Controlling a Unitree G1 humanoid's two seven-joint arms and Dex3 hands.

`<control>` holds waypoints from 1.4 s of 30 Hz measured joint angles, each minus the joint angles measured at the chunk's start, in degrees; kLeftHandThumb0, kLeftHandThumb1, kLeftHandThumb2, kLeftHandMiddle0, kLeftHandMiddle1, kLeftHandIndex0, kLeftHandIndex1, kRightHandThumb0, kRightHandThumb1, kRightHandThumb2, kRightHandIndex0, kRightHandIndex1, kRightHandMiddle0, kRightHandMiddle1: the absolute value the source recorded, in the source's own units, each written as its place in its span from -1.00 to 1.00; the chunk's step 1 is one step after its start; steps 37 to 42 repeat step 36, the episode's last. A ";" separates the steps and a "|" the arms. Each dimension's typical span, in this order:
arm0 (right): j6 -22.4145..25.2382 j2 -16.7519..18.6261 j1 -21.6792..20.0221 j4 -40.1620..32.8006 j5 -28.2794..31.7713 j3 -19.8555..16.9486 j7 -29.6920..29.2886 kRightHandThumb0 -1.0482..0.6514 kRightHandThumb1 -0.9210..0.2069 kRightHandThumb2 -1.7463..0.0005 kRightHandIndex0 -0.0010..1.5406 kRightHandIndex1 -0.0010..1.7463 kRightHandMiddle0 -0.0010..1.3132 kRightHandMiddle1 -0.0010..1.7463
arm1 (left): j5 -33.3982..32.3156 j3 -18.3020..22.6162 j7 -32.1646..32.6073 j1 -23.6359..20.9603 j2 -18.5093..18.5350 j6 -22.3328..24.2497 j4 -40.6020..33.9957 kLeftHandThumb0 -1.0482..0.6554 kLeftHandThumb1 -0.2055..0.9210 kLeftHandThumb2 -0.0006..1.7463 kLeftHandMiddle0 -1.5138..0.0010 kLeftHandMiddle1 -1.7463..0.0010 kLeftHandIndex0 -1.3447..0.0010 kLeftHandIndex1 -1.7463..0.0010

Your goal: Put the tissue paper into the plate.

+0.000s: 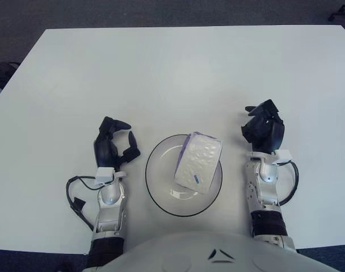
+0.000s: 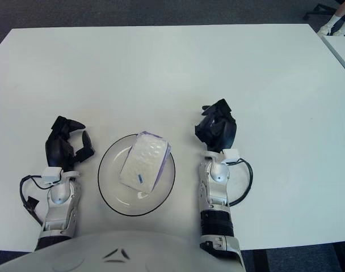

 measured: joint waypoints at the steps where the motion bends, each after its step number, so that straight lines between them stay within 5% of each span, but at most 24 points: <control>1: 0.67 0.00 0.39 -0.24 0.02 0.28 -0.49 -0.32 -0.01 -0.46 0.39 1.00 -0.11 1.00 | 0.00 0.01 0.00 0.00 0.00 -0.03 0.00 -0.31 0.03 0.44 -0.45 -1.00 0.16 -1.00; 42: 8.74 -0.20 1.80 -0.58 4.44 1.77 -2.92 -0.29 -0.11 -0.37 0.23 1.00 -0.19 1.00 | 0.94 -0.48 0.19 1.09 -0.12 0.24 -1.13 -0.31 0.03 0.44 -0.50 -1.00 0.16 -1.00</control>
